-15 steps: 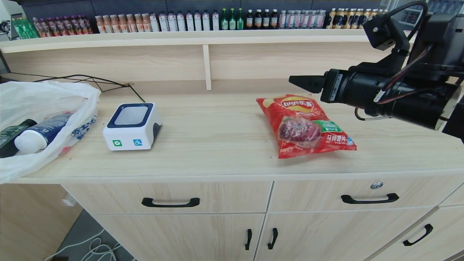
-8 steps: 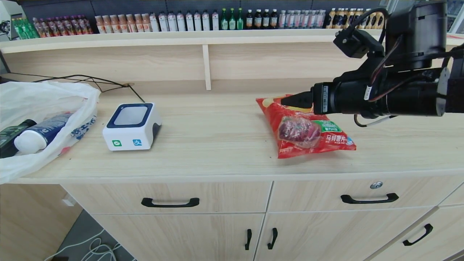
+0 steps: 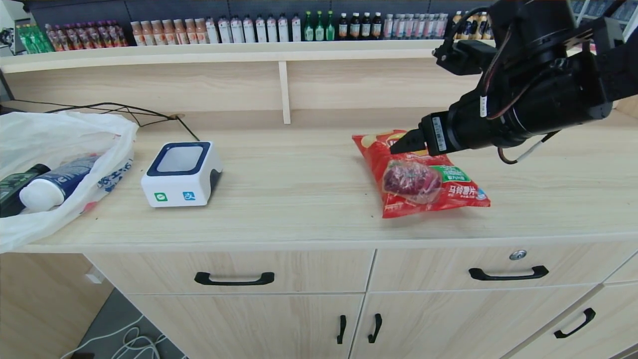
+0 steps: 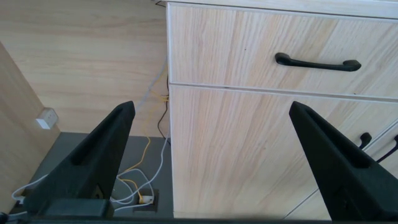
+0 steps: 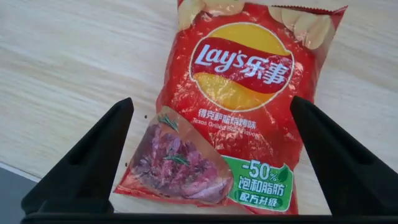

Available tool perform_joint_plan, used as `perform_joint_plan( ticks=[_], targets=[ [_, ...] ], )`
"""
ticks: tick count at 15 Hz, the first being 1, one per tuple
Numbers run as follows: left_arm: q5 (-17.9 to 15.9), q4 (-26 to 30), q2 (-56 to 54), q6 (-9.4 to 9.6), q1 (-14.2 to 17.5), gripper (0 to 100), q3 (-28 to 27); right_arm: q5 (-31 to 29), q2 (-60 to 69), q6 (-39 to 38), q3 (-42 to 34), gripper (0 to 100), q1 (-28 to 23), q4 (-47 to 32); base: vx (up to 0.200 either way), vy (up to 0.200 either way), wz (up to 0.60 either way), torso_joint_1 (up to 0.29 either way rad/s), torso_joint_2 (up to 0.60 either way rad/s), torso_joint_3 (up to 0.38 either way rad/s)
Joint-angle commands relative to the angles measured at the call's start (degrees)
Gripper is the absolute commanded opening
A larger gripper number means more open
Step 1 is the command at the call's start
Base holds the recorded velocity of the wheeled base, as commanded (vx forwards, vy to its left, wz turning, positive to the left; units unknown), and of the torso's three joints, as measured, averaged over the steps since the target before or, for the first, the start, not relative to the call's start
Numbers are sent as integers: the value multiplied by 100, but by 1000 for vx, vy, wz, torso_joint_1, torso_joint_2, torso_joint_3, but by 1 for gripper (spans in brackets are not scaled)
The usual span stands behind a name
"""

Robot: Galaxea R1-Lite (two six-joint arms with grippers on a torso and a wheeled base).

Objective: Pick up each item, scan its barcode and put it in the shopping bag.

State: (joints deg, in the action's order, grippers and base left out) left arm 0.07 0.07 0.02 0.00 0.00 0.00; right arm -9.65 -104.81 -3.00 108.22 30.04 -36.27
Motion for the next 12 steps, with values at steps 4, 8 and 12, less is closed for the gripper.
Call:
perform_joint_plan(
  ticks=[4, 8, 12],
  targets=[
    [1, -7, -2, 0, 0, 100, 0, -28, -426, -43, 323, 100, -182, -188, 0, 0, 0, 0, 0, 0],
    [1, 1, -2, 0, 0, 100, 0, -89, -452, -34, 305, 100, -341, -188, 0, 0, 0, 0, 0, 0],
    [1, -7, -2, 0, 0, 100, 0, -63, -426, 1, 305, 100, -174, -205, 0, 0, 0, 0, 0, 0]
  ],
)
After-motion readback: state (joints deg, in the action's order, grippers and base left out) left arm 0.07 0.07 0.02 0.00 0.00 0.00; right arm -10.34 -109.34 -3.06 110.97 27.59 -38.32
